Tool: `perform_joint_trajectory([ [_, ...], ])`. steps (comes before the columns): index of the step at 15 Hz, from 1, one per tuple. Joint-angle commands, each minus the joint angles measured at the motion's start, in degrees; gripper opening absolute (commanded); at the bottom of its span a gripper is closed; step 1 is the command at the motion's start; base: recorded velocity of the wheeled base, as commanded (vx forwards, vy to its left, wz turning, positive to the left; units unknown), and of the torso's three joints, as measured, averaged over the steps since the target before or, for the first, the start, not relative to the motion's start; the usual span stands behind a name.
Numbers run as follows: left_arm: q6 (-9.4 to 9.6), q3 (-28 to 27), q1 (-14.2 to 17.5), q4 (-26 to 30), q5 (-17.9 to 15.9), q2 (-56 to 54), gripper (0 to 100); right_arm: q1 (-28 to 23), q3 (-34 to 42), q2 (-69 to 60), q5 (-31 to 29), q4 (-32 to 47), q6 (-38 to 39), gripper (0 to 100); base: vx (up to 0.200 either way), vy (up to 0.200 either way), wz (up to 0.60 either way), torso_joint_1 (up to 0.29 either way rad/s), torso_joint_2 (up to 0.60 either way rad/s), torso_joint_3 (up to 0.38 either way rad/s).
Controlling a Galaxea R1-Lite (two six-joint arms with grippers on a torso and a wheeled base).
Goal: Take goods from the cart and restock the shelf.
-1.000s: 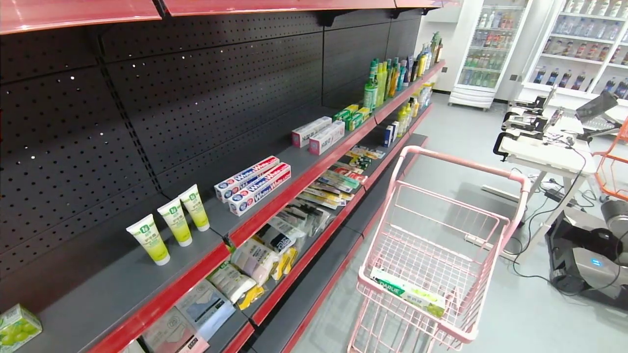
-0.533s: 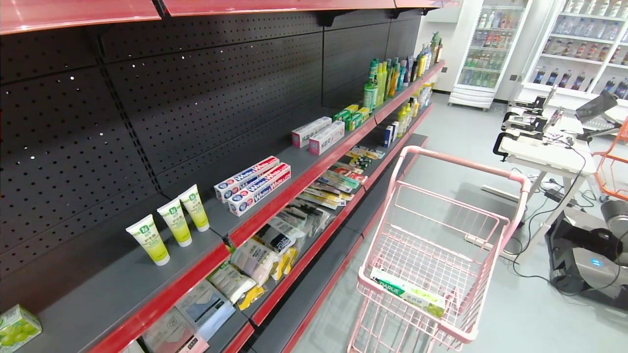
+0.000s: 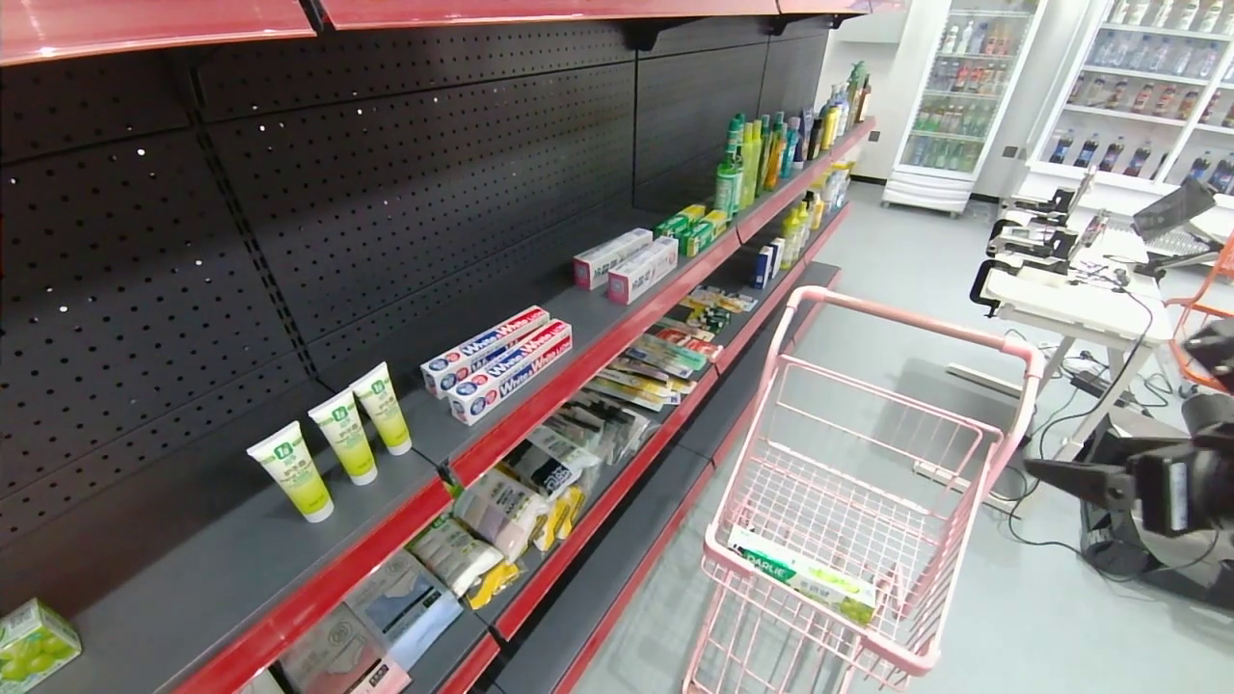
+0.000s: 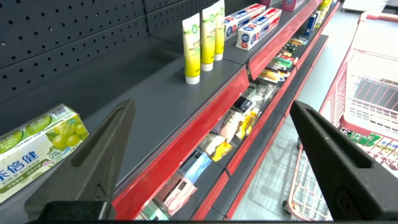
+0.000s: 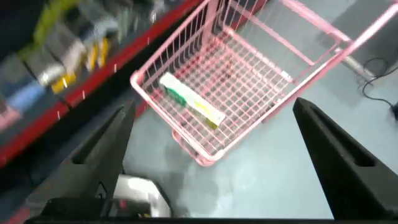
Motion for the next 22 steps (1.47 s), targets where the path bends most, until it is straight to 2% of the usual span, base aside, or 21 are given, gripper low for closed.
perform_joint_trajectory([
  [1,0.0,0.0,0.01,0.0,-0.08,0.07,100,-4.23,-6.12,33.29,8.09,-6.52,-17.55,100,0.0,0.0,0.0,0.0,0.0,0.0],
  [4,0.0,0.0,0.01,0.0,0.01,0.07,100,-2.03,-7.52,40.06,8.18,-7.93,-20.63,100,0.0,0.0,0.0,0.0,0.0,0.0],
  [6,0.0,0.0,0.01,0.0,0.01,0.07,100,-2.2,-8.14,43.75,7.74,-11.88,-24.32,100,0.0,0.0,0.0,0.0,0.0,0.0],
  [9,0.0,0.0,0.01,0.0,0.01,0.07,100,-2.91,-9.1,48.06,7.74,-11.97,-28.89,100,0.0,0.0,0.0,0.0,0.0,0.0],
  [14,0.0,0.0,0.01,0.0,-0.08,0.07,100,-1.15,-12.0,50.34,7.74,-11.97,-28.89,100,0.0,0.0,0.0,-0.013,0.02,0.016],
  [22,0.0,0.0,0.01,0.0,0.01,0.07,100,1.4,-13.59,53.15,7.39,-11.97,-28.89,100,0.0,0.0,0.0,-0.116,0.25,0.13],
])
